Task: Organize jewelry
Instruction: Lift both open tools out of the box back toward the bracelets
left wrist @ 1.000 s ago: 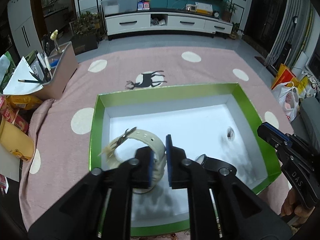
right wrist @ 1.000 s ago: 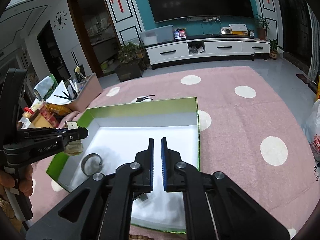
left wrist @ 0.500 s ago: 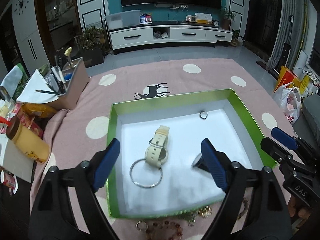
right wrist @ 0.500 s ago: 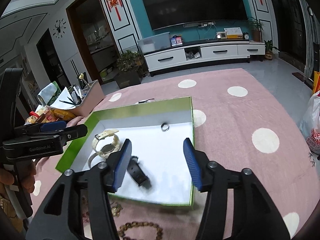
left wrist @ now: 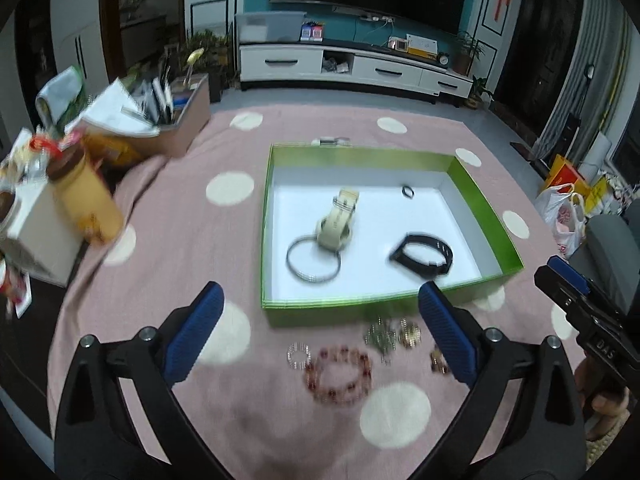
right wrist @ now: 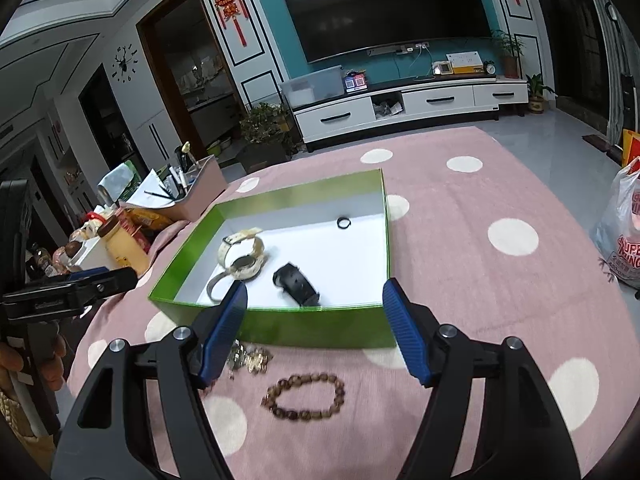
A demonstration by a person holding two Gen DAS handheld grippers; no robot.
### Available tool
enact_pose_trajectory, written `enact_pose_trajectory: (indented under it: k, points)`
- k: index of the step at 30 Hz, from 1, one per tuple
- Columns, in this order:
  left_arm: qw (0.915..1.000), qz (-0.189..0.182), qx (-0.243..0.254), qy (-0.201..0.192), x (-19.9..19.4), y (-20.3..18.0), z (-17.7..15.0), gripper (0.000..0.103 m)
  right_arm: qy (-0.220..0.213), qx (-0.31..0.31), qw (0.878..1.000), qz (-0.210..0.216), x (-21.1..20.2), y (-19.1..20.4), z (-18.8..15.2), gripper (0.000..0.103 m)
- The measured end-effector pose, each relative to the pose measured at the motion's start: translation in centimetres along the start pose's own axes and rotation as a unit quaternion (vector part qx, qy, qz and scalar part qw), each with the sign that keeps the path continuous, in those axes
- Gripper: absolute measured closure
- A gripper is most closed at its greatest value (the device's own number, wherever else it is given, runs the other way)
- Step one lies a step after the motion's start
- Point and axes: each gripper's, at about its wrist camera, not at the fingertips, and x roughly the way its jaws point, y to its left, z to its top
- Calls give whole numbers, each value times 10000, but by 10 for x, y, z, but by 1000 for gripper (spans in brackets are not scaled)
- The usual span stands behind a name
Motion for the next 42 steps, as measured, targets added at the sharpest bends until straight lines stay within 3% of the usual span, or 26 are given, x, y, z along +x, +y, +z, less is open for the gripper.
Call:
enact_pose_trajectory:
  k: [7, 18, 36, 38, 42]
  points:
    - [9993, 133, -178, 304, -3, 13, -35, 2, 195, 80, 9998, 36, -17, -6, -19, 31]
    - [9955, 451, -537, 634, 2, 43, -75, 2, 279, 263, 9988, -290, -36, -33, -38, 31]
    - [9959, 101, -519, 733, 17, 31, -94, 2, 627, -360, 9973, -102, -15, -4, -55, 31]
    - [9959, 52, -526, 735, 22, 29, -92, 4, 661, -385, 9970, -83, -11, -2, -57, 31]
    - [9957, -66, -525, 761, 33, 23, -88, 22, 716, -437, 9965, -61, -6, 1, -57, 31]
